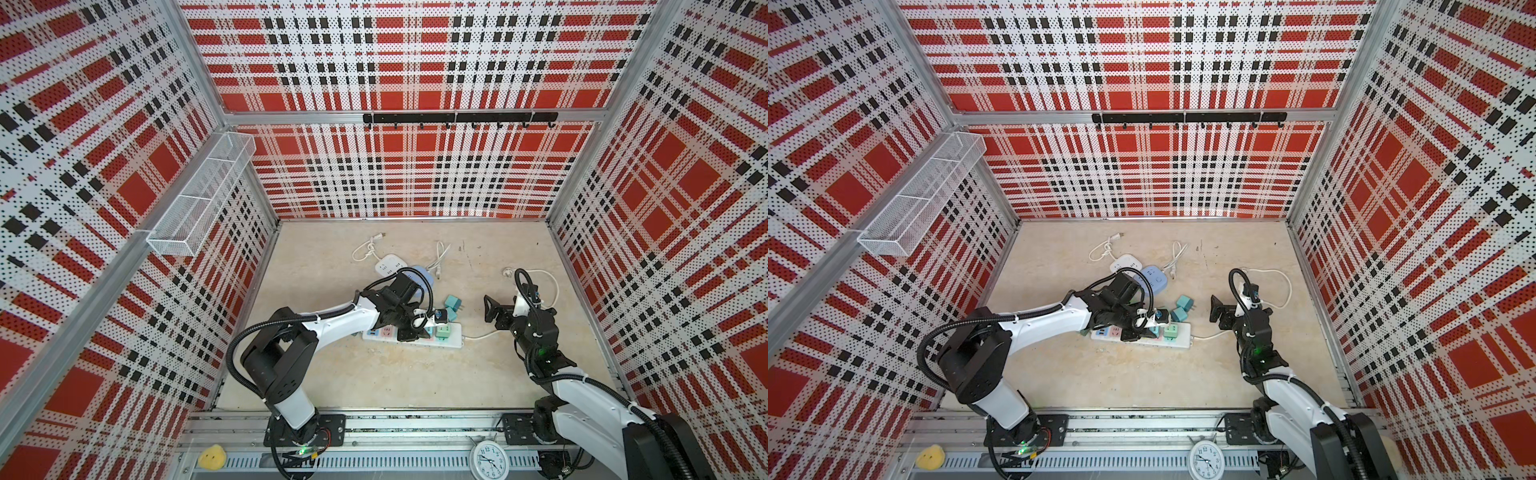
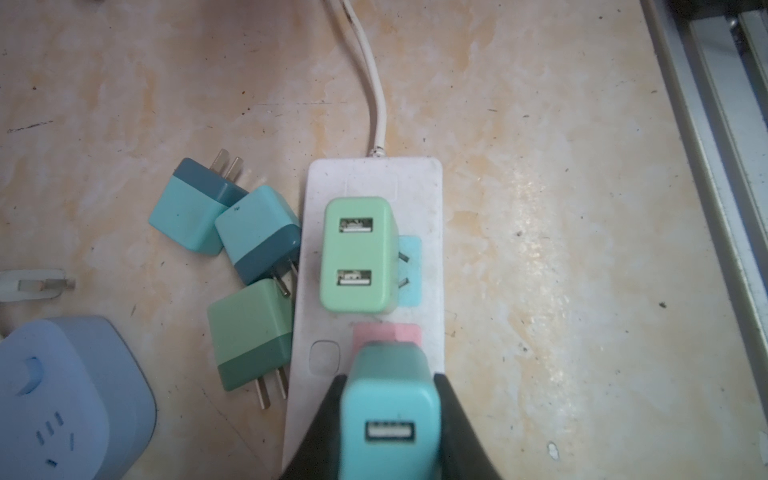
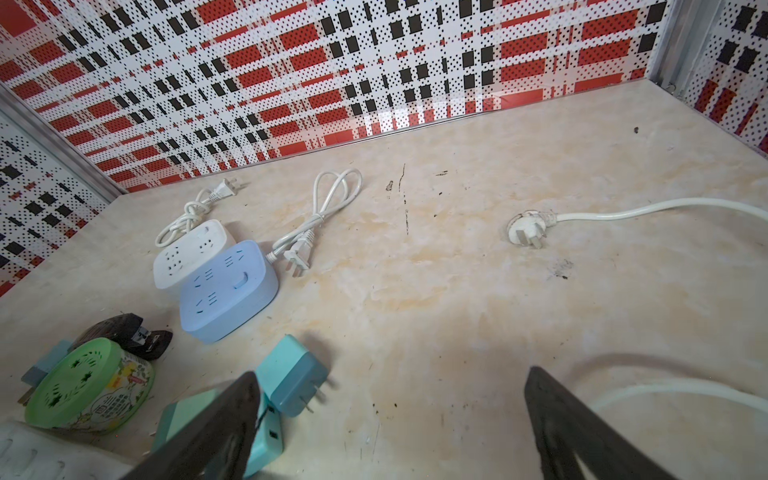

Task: Insert the plug
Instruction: 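Carry the teal adapter with the left gripper over the strip beside the mint-green adapter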

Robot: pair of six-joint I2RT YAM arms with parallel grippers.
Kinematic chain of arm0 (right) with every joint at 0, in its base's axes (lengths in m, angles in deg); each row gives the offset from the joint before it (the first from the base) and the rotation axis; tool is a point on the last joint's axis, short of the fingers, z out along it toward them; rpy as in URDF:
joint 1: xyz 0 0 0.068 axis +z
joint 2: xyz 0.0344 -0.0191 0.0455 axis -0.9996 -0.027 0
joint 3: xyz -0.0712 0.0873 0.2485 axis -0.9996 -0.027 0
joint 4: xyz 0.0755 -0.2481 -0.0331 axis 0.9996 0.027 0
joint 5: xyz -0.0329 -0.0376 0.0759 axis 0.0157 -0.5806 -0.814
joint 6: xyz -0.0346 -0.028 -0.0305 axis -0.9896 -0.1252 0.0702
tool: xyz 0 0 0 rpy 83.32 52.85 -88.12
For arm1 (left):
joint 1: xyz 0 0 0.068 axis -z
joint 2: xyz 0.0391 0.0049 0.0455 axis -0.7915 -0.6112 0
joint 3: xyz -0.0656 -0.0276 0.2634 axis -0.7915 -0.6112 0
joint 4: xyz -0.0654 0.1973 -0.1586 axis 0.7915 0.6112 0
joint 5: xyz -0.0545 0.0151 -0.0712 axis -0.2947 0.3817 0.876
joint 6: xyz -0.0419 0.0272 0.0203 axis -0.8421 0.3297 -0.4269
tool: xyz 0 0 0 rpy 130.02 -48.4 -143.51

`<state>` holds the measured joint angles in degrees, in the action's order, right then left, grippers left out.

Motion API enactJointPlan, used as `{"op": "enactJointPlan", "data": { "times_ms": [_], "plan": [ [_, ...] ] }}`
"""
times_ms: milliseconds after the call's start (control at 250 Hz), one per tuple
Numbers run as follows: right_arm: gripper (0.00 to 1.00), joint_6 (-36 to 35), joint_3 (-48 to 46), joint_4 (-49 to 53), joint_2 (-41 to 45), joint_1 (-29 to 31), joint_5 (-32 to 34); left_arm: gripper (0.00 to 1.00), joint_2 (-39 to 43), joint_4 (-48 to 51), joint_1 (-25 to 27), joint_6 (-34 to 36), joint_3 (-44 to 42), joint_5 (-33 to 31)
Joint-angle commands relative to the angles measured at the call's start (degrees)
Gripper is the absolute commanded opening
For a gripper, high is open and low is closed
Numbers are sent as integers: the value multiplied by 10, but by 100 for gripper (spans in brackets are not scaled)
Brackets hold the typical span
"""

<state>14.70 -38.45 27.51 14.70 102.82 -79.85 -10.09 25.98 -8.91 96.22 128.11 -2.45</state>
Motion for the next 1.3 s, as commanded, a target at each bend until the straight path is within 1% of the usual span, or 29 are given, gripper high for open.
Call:
{"op": "enactJointPlan", "data": {
  "times_ms": [0,192,376,480,624,792,932,1016,1096,1185,1297],
  "plan": [
    [100,3,18,-19,-6,-2,-10,0,-15,-8,-3,8,15,12],
    [100,5,14,-17,3,-2,-7,0,-34,-26,-6,7,14,14],
    [100,4,18,-18,-6,-1,-10,0,-40,-26,-9,2,17,26],
    [100,3,22,-20,-14,-2,-14,0,-43,-24,-9,-5,19,21],
    [100,4,18,-18,-5,-1,-13,0,-49,-23,-5,-12,24,24],
    [100,5,16,-17,-2,-1,-11,0,-87,-4,25,-49,73,8],
    [100,4,19,-17,-7,-2,-13,0,-117,32,49,-110,120,-21],
    [100,4,19,-17,-7,-2,-15,0,-117,31,64,-139,121,-42],
    [100,4,18,-15,-5,-1,-14,0,-113,31,85,-144,116,-54],
    [100,7,14,-15,2,-2,-9,0,-107,21,105,-147,105,-48],
    [100,9,10,-13,11,-1,-5,0,-106,12,111,-158,98,-35]
  ]
}}
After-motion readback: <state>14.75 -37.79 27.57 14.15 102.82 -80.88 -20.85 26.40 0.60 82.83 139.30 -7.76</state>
